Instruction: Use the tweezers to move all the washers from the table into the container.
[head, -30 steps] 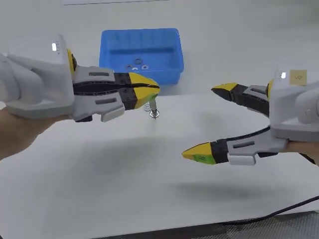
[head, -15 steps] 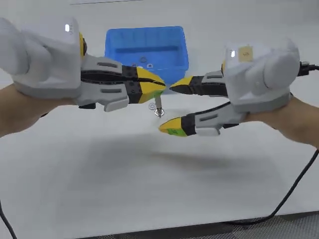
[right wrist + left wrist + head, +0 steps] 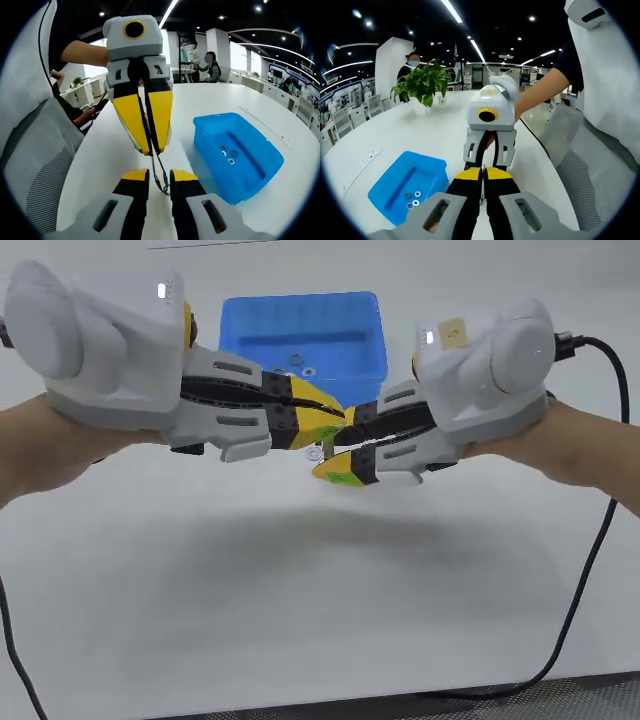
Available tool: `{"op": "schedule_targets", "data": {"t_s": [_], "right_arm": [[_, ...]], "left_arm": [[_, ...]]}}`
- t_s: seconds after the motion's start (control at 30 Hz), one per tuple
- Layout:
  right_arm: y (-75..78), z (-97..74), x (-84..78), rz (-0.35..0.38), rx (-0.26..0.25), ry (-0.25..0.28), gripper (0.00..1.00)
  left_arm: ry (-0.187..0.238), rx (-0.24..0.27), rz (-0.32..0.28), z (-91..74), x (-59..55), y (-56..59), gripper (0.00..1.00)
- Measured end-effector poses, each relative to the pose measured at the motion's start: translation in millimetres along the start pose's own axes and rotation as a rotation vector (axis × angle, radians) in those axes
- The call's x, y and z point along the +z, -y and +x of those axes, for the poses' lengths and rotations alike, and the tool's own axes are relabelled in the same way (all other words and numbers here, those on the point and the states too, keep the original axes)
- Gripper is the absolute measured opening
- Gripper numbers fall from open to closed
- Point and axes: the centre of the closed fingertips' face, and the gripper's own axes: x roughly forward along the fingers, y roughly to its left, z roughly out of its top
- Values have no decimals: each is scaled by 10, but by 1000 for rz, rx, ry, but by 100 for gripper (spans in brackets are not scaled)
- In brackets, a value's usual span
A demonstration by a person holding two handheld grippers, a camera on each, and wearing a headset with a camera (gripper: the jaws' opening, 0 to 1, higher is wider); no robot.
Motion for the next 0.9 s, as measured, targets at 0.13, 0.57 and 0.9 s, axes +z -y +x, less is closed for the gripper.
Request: {"op": "schedule_targets", "data": {"t_s": [0.13,0.57,0.9], "right_arm": [[8,24,-17,-25,1,-10,12],[14,54,-23,-127,-21,-22,9],[36,66,-6,-96,-39,-9,9]], "left_arm": [[-4,-1,-2,-29,-25,-1,5],[14,6,-85,-99,-99,-59,6],[38,15,-78,-196,-38,-70,15]]}}
